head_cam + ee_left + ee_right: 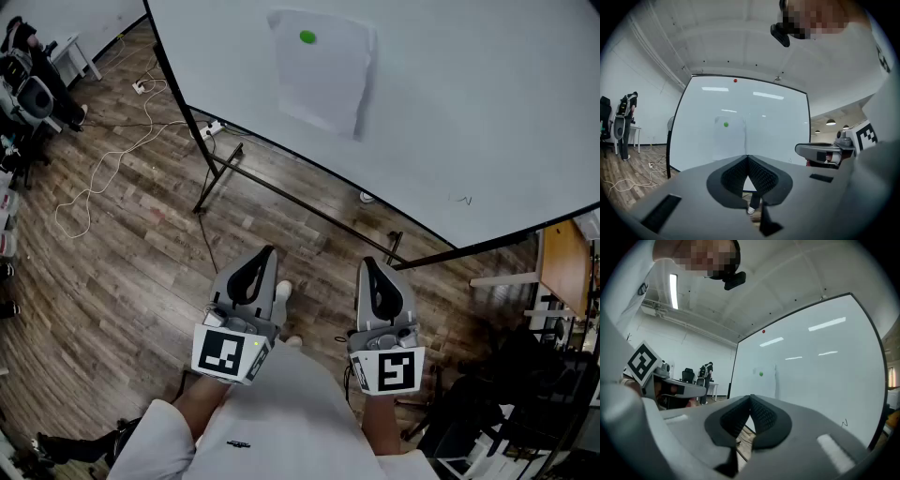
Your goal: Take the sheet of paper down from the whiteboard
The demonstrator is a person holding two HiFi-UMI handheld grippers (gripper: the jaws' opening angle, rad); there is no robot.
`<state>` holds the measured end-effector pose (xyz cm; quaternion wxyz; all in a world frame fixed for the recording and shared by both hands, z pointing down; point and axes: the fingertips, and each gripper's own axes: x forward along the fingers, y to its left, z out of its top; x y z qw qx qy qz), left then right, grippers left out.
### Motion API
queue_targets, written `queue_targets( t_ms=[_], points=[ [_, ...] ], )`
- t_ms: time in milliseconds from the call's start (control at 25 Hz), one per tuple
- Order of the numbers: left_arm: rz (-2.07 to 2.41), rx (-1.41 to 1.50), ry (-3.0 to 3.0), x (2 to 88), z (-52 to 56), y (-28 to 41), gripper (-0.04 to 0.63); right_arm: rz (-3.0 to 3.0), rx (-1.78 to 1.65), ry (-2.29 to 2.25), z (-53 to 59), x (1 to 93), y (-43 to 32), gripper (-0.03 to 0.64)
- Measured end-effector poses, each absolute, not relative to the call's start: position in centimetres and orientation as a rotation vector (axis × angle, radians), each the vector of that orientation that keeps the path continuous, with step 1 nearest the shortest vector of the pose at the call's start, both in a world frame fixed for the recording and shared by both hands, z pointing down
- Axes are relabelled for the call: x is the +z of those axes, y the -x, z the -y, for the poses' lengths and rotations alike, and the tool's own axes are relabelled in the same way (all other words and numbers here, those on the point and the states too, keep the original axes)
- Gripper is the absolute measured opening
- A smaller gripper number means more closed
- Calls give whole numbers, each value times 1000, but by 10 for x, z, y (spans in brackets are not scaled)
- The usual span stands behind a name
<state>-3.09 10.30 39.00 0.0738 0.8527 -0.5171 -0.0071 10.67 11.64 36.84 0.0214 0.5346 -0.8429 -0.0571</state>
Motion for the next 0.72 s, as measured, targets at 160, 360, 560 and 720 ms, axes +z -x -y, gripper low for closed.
queue_targets(
  t_ms=[160,360,560,720],
  points=[
    [1557,-27,-2558,389,-141,34,6,2609,-123,-1687,-150,376,-110,12],
    [1527,-19,-2552,391,-164,47,6,2609,-57,-1795,-179,378,-110,12],
    [1486,-31,-2559,389,-162,56,6,2579,-89,-1834,-179,373,-103,12],
    [1453,-56,-2576,382,-150,66,6,2570,-122,-1869,-169,362,-96,12]
  ],
)
